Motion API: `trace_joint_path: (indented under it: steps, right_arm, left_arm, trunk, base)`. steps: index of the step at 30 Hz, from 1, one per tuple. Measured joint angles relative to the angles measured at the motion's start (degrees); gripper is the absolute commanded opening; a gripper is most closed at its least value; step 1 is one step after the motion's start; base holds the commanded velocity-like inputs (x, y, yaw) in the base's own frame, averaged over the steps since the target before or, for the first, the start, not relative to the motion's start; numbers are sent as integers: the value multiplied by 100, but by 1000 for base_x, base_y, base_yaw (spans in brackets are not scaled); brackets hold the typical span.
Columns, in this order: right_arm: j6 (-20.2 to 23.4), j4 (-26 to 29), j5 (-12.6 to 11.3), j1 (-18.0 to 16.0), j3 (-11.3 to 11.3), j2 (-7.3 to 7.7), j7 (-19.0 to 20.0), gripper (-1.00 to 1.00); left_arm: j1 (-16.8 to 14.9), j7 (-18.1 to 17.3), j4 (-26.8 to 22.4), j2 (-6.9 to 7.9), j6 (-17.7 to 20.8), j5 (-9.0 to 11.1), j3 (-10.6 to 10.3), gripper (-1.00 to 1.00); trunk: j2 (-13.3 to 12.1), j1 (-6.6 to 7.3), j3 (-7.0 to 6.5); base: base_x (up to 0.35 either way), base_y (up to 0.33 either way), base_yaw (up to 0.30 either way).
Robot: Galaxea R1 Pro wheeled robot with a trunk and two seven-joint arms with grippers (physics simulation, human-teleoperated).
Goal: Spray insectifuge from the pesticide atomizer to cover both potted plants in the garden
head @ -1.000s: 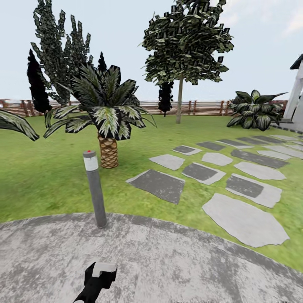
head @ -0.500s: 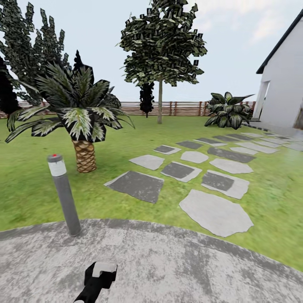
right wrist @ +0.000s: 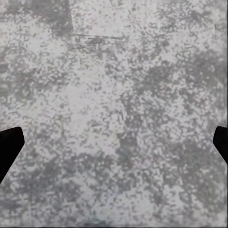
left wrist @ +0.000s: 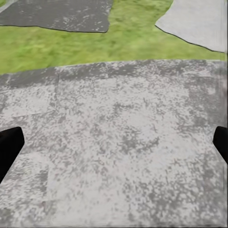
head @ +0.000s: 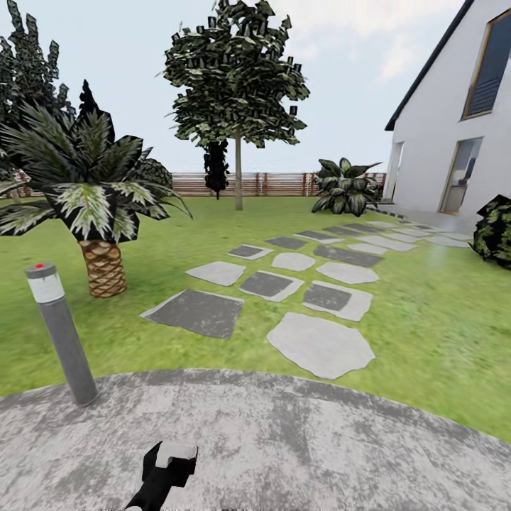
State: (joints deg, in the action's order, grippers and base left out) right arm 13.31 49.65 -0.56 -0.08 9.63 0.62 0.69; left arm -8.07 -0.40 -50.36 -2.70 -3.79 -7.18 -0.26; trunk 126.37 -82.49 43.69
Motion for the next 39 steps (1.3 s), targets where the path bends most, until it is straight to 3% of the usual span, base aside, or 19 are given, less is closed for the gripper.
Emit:
trace_joint_path:
  steps: [12, 39]
  right_arm:
    - [-1, 0, 0, 0, -1, 0, -1, 100]
    - [-1, 8, 0, 0, -1, -2, -1, 100]
  left_arm:
    - [0, 0, -1, 0, 1, 4, 3, 100]
    - [0, 0, 8, 0, 1, -5, 9, 100]
  trunk:
    - [0, 1, -27]
    - [0, 3, -86]
  base:
    - [-287, -7, -259]
    - [-10, 0, -259]
